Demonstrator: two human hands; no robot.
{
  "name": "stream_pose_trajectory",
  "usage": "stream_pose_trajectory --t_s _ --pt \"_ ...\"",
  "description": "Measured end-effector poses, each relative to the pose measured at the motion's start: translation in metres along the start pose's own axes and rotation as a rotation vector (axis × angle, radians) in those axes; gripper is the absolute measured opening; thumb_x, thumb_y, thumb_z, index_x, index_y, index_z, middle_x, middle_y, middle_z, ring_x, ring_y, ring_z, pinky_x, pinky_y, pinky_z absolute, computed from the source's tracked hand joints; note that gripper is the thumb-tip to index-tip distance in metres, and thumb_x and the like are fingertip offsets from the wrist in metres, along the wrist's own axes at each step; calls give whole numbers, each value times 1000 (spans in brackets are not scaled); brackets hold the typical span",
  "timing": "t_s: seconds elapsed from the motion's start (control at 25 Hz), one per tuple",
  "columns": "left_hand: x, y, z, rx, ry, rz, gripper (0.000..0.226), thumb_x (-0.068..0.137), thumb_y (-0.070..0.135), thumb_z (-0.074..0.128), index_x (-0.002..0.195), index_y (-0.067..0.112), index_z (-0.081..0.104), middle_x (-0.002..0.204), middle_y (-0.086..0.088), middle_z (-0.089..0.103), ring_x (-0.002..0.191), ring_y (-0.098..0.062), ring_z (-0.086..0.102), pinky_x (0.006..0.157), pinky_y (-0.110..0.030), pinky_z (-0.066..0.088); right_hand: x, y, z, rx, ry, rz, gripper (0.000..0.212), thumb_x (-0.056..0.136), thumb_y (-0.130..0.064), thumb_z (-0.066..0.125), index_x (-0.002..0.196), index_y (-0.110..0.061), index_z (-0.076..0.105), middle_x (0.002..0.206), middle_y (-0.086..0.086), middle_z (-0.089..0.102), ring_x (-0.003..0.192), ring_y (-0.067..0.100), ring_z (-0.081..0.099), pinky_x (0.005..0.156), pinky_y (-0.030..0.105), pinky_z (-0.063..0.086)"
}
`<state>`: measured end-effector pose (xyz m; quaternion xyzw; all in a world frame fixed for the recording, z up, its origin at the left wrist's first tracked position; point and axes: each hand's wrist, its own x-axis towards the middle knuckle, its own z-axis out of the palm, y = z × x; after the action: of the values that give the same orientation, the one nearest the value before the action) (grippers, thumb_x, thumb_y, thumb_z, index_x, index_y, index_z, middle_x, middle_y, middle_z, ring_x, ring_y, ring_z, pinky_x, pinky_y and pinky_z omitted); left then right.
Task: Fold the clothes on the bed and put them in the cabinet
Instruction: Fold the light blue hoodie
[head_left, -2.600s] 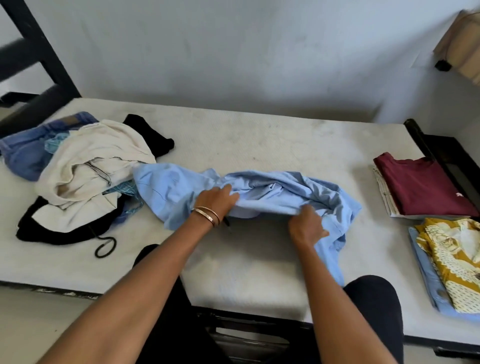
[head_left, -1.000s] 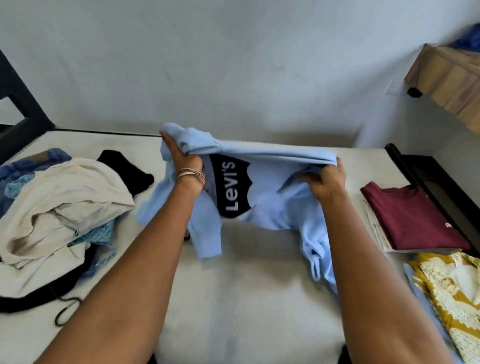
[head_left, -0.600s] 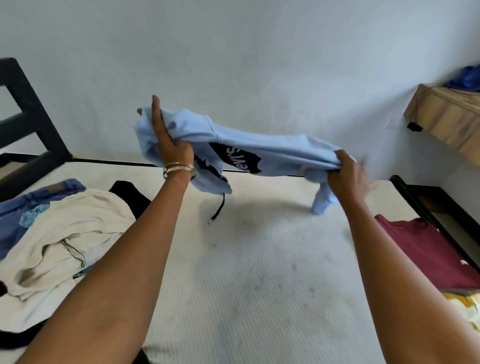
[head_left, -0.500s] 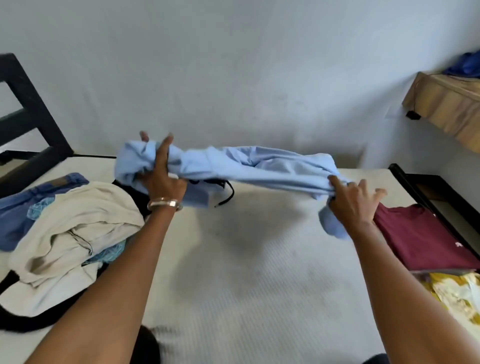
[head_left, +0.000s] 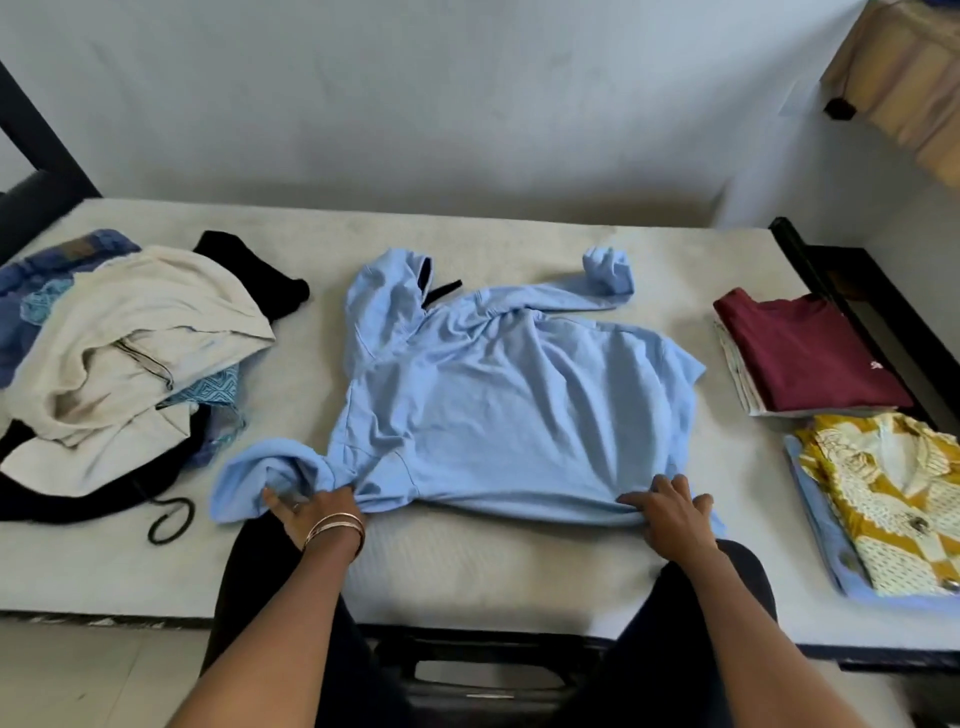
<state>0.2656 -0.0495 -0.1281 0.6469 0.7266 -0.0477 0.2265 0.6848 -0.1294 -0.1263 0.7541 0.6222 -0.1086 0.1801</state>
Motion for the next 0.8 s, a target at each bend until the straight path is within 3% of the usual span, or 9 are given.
stream_pose_trajectory --t_s 0.04,0.08,0.16,0.2,0.28,0.36,0.44,0.6,0.8 --pt "11 -2 10 -285 58 -34 48 93 52 42 139 39 45 145 3 47 138 -27 36 112 -60 20 -1 2 -2 80 19 4 64 87 -8 51 133 -52 48 126 -4 36 123 24 30 95 44 30" --pt "22 -1 13 -287 32 17 47 94 52 42 138 36 47 145 3 47 139 -27 35 111 -60 20 0 6 -3 175 40 35 69 84 -5 51 134 -52 47 130 -4 34 121 25 29 95 43 31" --pt "29 14 -2 453 -154 69 38 97 32 39 131 24 53 139 -4 52 133 -30 42 112 -59 23 5 13 -3 385 46 253 78 84 -4 56 143 -48 31 142 1 25 125 31 29 100 48 31" --pt "23 28 -12 531 -352 -25 37 95 27 42 130 23 54 134 -6 56 129 -32 47 109 -58 29 9 13 -2 460 6 395 81 85 -8 59 148 -41 21 145 8 23 127 36 29 103 52 29" --pt "18 57 -11 424 -262 -117 38 91 21 47 128 21 57 126 -4 60 119 -32 53 93 -52 43 15 10 2 492 -103 538 71 89 -17 56 147 -28 18 140 17 36 126 40 38 105 55 26" --pt "17 79 -7 398 -177 -134 33 91 16 47 121 20 60 120 -1 63 113 -30 56 80 -43 45 20 9 1 409 -147 469 43 88 -12 49 127 -23 38 118 10 54 116 33 49 106 56 23" --pt "21 87 2 466 -21 -68 29 92 31 54 119 23 62 122 -2 62 119 -27 51 87 -39 43 19 17 -3 320 -101 296 31 83 -6 48 108 -23 49 101 2 54 106 27 54 102 51 27" --pt "31 79 12 387 -16 64 49 85 50 62 128 30 49 144 -6 34 134 -29 33 100 -46 36 1 58 -11 -55 -34 20 40 85 -8 52 118 -30 60 117 1 51 116 28 47 86 39 35" --pt "39 65 25 176 -29 -42 27 96 21 47 121 25 56 127 -13 58 118 -35 55 95 -44 45 -28 61 -4 -194 -250 303 35 99 -19 40 122 -38 58 132 -1 51 132 25 31 104 51 21"
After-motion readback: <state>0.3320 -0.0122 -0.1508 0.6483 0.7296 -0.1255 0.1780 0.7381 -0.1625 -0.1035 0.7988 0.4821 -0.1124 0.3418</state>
